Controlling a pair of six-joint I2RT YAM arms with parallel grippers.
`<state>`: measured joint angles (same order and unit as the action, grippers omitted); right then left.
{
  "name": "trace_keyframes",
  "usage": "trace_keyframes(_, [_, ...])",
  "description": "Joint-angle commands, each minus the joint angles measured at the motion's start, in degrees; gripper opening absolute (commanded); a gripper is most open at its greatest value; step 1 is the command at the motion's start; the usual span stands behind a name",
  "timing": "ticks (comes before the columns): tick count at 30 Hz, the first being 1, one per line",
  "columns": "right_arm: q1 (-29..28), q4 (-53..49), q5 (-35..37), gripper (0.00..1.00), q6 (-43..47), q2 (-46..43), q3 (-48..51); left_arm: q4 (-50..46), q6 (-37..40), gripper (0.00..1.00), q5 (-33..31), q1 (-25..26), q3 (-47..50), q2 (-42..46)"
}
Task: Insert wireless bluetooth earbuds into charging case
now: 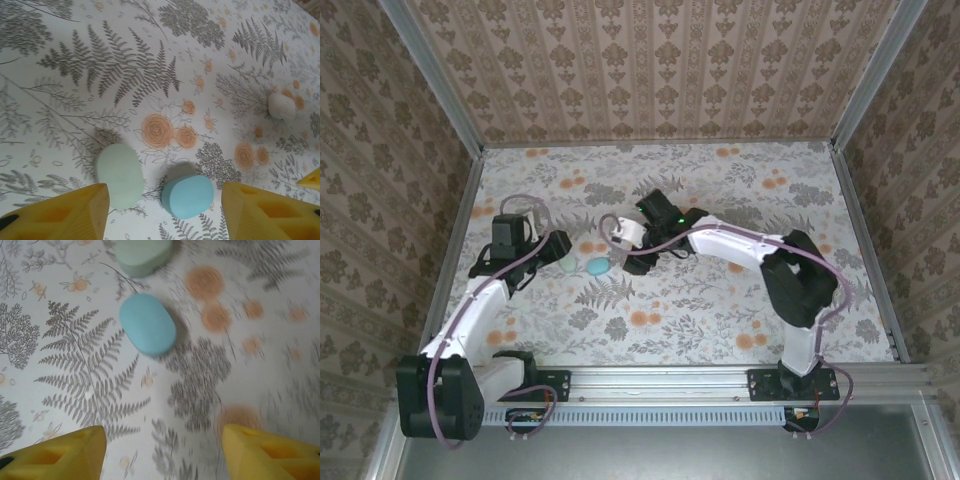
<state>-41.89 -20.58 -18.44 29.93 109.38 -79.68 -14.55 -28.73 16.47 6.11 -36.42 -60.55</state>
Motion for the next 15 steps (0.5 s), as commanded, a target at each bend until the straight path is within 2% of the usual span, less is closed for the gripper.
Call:
trace_keyframes(1, [-2.01, -5.27, -0.42, 0.65, 14.39, 5.85, -6.2, 0.83, -0.99, 0.63, -0.74, -2.08, 1.78, 3.45])
trace_keyframes(5, [-3.08, -6.35, 0.43, 0.68, 20.35, 11.49, -11.78, -0.74, -0.27, 0.65, -1.55, -4.47, 2.39, 6.39])
trace_keyframes(15, [-3.59, -7.95, 2.67, 0.69, 23.28, 21.19, -21.93, -2.24, -0.02, 0.66, -0.15, -9.57, 3.37, 8.36])
